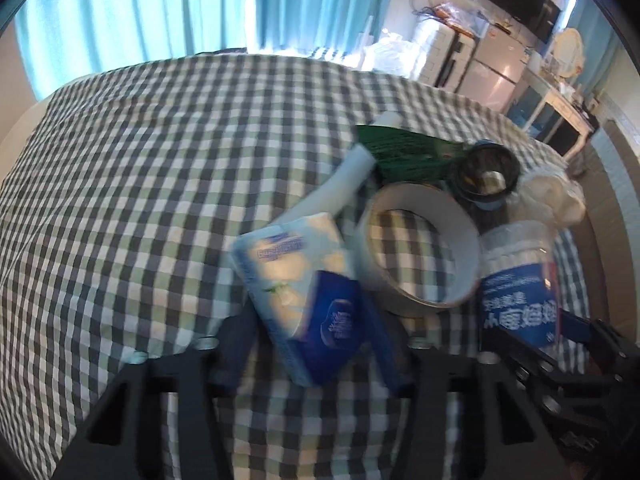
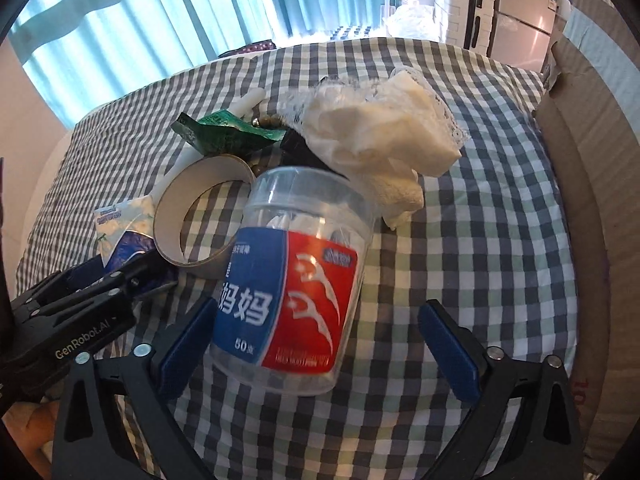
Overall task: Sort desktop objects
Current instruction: 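Grasp the clear floss-pick container with the right tool while the left tool grasps the tissue pack, then lift the floss container and tissue pack off the bed with both tools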
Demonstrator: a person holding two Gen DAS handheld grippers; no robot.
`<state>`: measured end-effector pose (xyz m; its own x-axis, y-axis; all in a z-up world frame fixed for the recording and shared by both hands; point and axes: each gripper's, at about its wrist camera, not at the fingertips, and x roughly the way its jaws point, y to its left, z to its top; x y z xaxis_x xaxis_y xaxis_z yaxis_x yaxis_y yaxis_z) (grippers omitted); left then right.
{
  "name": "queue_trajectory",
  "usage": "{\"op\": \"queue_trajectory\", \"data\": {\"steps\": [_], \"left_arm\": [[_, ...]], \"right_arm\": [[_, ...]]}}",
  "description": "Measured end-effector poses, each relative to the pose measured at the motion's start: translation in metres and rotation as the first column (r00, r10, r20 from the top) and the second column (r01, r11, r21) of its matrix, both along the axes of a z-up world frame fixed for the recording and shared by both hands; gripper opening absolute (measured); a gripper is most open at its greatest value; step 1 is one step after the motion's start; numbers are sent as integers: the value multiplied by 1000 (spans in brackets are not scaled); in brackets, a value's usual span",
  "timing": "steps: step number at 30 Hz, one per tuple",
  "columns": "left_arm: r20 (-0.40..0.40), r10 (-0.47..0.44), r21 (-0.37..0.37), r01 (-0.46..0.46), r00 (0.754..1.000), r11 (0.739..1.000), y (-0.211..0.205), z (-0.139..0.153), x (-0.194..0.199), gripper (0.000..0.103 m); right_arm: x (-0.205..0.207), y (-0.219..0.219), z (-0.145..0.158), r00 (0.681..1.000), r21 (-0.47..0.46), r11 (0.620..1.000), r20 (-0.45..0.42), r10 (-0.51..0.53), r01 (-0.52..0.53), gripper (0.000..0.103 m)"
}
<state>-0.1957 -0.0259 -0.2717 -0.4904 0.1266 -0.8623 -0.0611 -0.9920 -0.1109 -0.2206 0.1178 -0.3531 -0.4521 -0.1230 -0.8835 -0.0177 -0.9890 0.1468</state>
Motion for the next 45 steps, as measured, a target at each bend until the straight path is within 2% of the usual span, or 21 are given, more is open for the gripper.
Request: {"op": "queue_trajectory", "data": {"steps": [1,3,6,14,26,33,45], "left_arm": [[-6,-7,-11,7,1000,1000,1,2,1,43],[-13,-19,-8,19,1000,1000,-2,7,6,34],[-17,-29,2,29,999,1000,-6,15,7,26],[-33,-27,-11,27,999,1000,-13,28,17,20],[-98,-2,-39,-2,995,999,-15,75,38,19],[-128,30,-40,-36,991,999,-18,102,53,19],[-256,31,-37,-41,966,998,-20,172,90,20]], "right_arm": [[0,0,-1,1000,3,1000,5,0,0,79],[-1,-1,-3,1000,6,1000,25,1,-1,62],[2,5,-3,1000,5,1000,25,1,-1,62],[10,5,9,1000,7,1000,8,17,-18,62],[36,7,46,997,5,999,-68,46,-45,61],[60,11,77,990,-8,999,-127,53,-54,61],[96,12,147,967,18,999,-249,46,-42,61]]}}
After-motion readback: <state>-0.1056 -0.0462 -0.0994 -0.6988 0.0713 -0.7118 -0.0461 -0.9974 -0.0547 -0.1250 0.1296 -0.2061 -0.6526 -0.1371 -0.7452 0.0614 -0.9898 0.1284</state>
